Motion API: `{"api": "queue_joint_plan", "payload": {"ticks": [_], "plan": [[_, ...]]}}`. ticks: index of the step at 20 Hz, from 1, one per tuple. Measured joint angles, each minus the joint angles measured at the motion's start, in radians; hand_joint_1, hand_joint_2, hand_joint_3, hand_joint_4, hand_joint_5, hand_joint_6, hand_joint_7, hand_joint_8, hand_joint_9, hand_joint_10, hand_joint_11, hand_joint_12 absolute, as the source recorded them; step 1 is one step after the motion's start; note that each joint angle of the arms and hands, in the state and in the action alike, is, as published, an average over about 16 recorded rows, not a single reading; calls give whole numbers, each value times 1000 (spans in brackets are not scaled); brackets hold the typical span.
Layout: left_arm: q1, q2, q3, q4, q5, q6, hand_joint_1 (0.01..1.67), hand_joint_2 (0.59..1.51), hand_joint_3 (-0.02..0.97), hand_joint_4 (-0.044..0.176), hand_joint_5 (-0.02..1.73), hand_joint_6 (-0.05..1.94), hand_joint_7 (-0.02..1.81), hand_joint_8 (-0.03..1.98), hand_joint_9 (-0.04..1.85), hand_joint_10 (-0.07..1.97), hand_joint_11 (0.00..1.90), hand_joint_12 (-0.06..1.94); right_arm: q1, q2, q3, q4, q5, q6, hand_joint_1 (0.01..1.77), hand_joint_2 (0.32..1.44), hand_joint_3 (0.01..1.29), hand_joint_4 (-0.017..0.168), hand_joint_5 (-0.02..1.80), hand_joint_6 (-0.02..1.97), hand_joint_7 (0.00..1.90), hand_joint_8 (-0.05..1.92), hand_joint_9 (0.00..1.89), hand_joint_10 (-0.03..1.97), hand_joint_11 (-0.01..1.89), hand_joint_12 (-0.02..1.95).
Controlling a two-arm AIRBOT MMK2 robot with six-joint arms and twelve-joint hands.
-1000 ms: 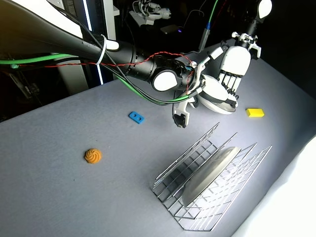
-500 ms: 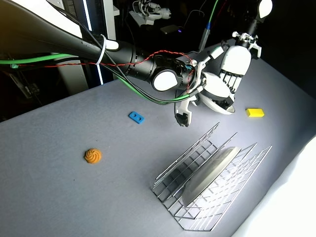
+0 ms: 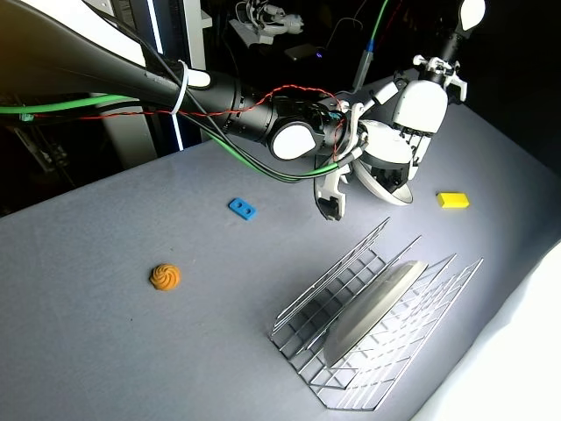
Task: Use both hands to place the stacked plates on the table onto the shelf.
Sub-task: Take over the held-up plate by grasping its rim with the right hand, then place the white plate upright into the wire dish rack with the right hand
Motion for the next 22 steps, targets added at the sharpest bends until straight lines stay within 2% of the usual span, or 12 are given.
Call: {"api": "queue_joint_plan", "payload": {"ticks": [5, 9, 15, 22], "plan": [[-71, 33, -13, 22, -16, -12, 22, 1049, 20, -3, 49, -12, 42, 5, 17, 3, 16, 6, 0, 4, -10, 4, 7, 1, 1146, 911, 16, 1, 912, 335, 962, 519, 1213, 101, 830, 1096], [-136, 65, -17, 45, -43, -37, 21, 1050, 20, -1, 65, -3, 36, 5, 18, 14, 14, 7, 1, 22, -33, 7, 7, 2, 1146, 911, 16, -3, 914, 349, 988, 557, 1286, 83, 842, 1115], [-236, 113, -17, 105, -105, -110, 21, 1052, 20, 0, 67, -2, 32, 2, 19, 12, 14, 7, 22, 78, -99, 14, -7, 2, 1155, 912, 16, -8, 953, 395, 1053, 624, 1351, 111, 858, 1157], [-328, 160, -21, 182, -156, -185, 21, 1056, 19, -2, 65, -1, 34, 2, 18, 12, 14, 7, 77, 179, -220, 33, -38, 2, 1190, 924, 17, -6, 1020, 554, 1117, 735, 1336, 192, 849, 1220]]}}
